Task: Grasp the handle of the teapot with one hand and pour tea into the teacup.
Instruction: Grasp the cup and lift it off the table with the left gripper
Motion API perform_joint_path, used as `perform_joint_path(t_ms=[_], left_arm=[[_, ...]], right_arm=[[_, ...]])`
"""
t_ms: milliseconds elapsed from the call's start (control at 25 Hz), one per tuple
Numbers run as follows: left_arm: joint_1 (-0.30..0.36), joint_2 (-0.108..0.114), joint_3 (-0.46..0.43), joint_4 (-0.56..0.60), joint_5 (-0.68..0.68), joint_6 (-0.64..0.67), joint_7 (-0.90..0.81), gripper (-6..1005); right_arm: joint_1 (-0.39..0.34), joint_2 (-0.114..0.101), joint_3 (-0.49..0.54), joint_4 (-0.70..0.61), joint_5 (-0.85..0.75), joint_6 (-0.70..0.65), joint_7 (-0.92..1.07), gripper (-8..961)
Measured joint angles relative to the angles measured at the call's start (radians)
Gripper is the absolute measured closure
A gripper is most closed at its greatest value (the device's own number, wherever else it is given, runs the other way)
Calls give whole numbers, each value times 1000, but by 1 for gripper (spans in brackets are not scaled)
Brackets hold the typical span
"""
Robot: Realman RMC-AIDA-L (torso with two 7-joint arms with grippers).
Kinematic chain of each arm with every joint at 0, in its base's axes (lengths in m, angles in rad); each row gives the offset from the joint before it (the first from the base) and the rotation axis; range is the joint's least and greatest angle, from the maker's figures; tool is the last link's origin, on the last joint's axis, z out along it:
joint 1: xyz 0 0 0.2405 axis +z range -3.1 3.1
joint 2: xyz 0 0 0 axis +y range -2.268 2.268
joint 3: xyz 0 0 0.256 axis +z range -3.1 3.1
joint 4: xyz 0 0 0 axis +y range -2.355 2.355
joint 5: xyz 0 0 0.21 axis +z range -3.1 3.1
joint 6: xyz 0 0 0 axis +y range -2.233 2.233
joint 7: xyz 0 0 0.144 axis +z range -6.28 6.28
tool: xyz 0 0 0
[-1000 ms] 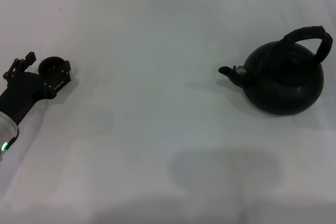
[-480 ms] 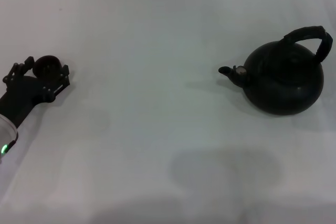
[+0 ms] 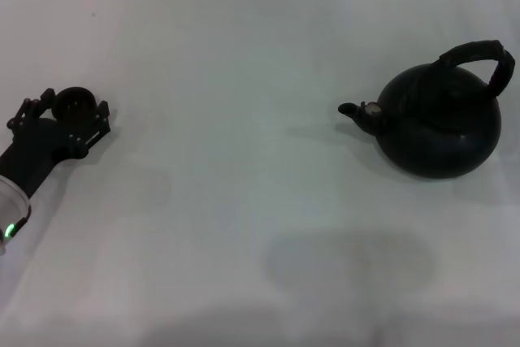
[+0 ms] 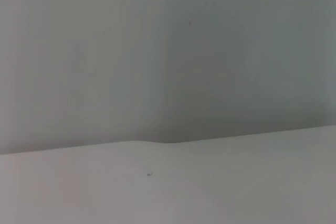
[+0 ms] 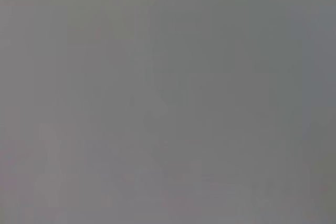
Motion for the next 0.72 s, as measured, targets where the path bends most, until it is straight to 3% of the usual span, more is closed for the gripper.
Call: perform_joint_path(t_ms=[720], left_arm=[[3, 0, -1, 1, -5, 4, 0, 112]], right_arm=[[-4, 0, 3, -2, 3, -1, -3, 83]])
